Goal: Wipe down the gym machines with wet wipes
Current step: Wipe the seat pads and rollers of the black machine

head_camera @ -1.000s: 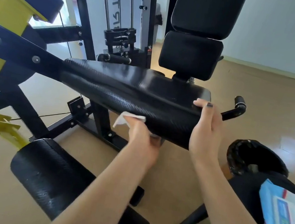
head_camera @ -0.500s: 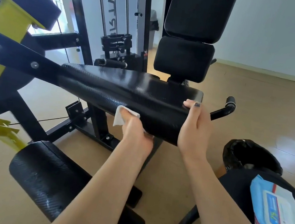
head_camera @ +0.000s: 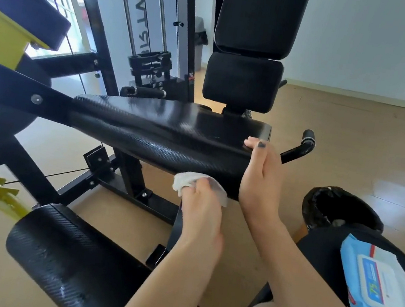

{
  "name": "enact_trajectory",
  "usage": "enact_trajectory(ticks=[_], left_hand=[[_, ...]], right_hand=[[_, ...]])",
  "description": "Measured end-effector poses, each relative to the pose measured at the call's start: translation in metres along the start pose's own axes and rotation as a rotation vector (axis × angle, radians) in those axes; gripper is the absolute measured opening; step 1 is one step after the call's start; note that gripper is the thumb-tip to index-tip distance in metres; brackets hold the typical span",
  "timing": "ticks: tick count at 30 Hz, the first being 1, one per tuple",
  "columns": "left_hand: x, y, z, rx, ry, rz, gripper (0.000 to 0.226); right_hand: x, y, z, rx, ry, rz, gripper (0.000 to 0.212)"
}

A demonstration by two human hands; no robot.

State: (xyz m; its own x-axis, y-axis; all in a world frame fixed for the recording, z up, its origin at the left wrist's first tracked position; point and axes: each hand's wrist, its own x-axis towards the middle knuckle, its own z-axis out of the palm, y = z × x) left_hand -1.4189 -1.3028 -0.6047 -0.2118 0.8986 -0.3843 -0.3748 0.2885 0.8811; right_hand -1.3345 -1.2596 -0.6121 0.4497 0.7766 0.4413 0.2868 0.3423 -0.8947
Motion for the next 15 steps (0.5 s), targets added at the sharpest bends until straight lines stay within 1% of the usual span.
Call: enact_trajectory(ticks=[2, 5, 6, 8, 10, 11, 13, 14, 15], left_hand=[[0.008, 0.013, -0.002, 0.056, 0.102, 0.094, 0.031], [0.031, 0.027, -0.005, 0.254, 0.26, 0.295, 0.045], [0.041, 0.032, -0.006, 0.288, 0.3, 0.319, 0.051], [0.062, 0.04, -0.006, 0.381, 0.349, 0.286, 0.062], [0.071, 0.049, -0.004, 0.539, 0.353, 0.271, 0.065], [0.074, 0.051, -0.004, 0.631, 0.352, 0.311, 0.066], [0.079, 0.049, -0.013, 0.869, 0.37, 0.469, 0.066], [0.078, 0.047, -0.019, 1.032, 0.355, 0.62, 0.061], [0.075, 0.047, -0.024, 1.205, 0.294, 0.799, 0.055]], right_hand=[[-0.002, 0.0, 0.0, -0.009, 0.003, 0.004, 0.042], [-0.002, 0.001, 0.001, -0.021, 0.0, -0.005, 0.042], [-0.001, 0.001, 0.001, -0.024, 0.001, -0.012, 0.041], [-0.001, 0.003, 0.002, -0.022, 0.005, -0.019, 0.038], [-0.001, 0.005, 0.002, -0.022, 0.006, -0.023, 0.036], [0.0, 0.005, 0.002, -0.025, 0.007, -0.029, 0.035], [0.0, 0.006, 0.003, -0.031, 0.007, -0.04, 0.034], [0.0, 0.006, 0.003, -0.035, 0.009, -0.046, 0.034], [0.001, 0.006, 0.002, -0.038, 0.008, -0.049, 0.034]])
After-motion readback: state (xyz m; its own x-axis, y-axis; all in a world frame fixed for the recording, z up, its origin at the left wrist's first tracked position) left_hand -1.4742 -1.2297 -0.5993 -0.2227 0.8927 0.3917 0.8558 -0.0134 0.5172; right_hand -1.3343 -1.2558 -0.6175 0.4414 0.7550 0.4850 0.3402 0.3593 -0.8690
